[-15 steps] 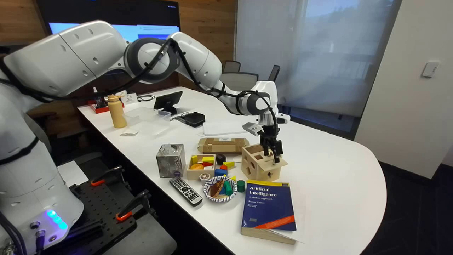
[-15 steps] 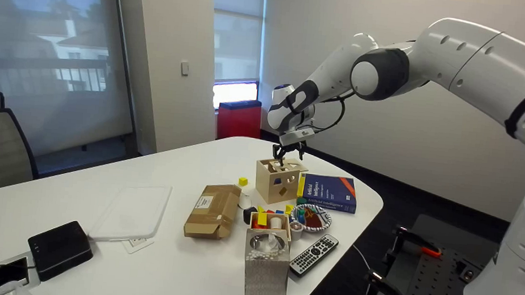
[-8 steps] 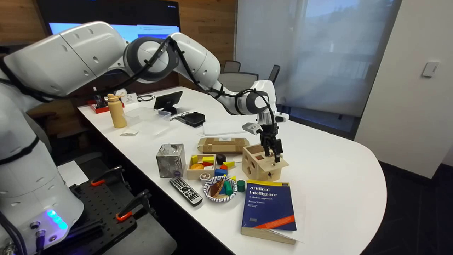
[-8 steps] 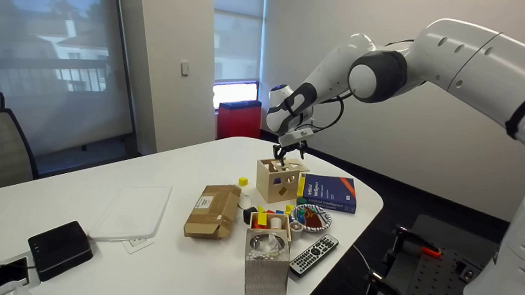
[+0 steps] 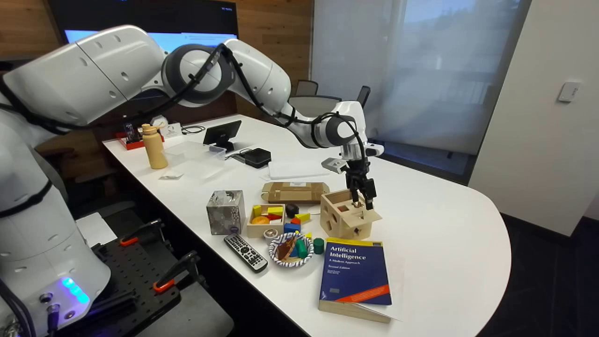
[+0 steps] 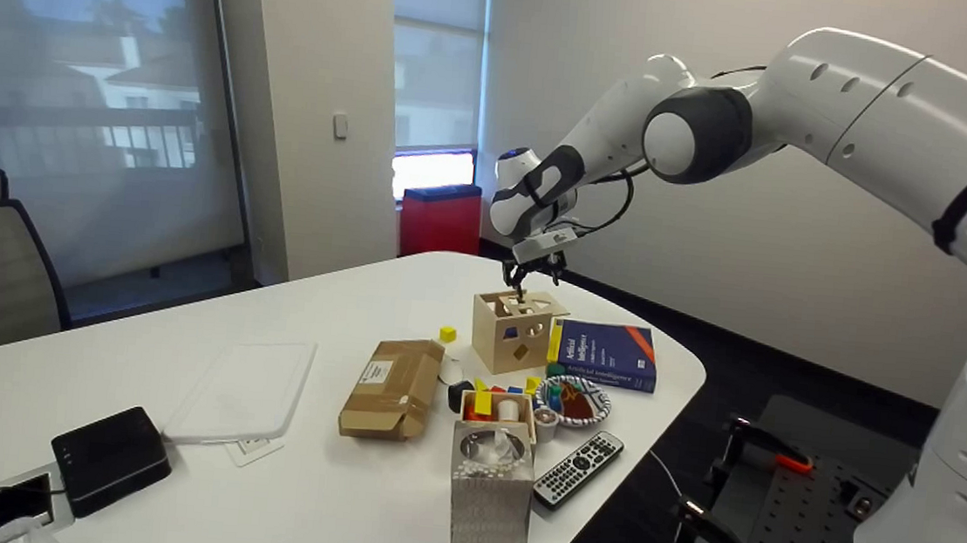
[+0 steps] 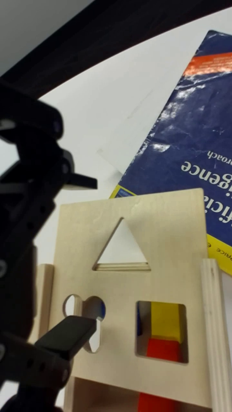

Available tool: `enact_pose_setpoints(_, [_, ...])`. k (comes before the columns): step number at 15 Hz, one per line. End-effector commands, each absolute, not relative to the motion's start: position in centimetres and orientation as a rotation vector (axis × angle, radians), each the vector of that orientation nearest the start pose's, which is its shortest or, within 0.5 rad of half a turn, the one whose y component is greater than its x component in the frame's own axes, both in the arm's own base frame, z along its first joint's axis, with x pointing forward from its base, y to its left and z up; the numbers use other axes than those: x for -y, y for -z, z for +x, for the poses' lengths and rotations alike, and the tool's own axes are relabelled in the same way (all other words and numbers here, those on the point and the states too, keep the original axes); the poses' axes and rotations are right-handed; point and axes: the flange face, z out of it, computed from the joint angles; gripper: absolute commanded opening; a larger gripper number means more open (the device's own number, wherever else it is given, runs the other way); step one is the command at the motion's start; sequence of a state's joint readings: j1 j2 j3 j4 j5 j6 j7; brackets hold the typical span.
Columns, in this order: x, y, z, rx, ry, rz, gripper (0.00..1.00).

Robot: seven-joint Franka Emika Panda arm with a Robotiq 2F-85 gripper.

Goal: Close the book and slightly open the box

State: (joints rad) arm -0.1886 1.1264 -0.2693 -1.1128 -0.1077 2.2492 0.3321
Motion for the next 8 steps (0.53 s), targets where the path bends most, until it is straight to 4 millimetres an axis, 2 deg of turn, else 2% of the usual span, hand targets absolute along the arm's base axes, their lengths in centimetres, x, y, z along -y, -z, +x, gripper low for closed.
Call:
enact_pose_setpoints(1, [28.3,-17.9,71.3,-0.878,0.088,-3.324,1.0])
enact_pose_setpoints(5, [28.2,-21.6,71.4,-0.819,0.139,-3.341,1.0])
enact_pose_setpoints(8, [28.1,-23.0,71.3,-0.809,0.157,-3.334,1.0])
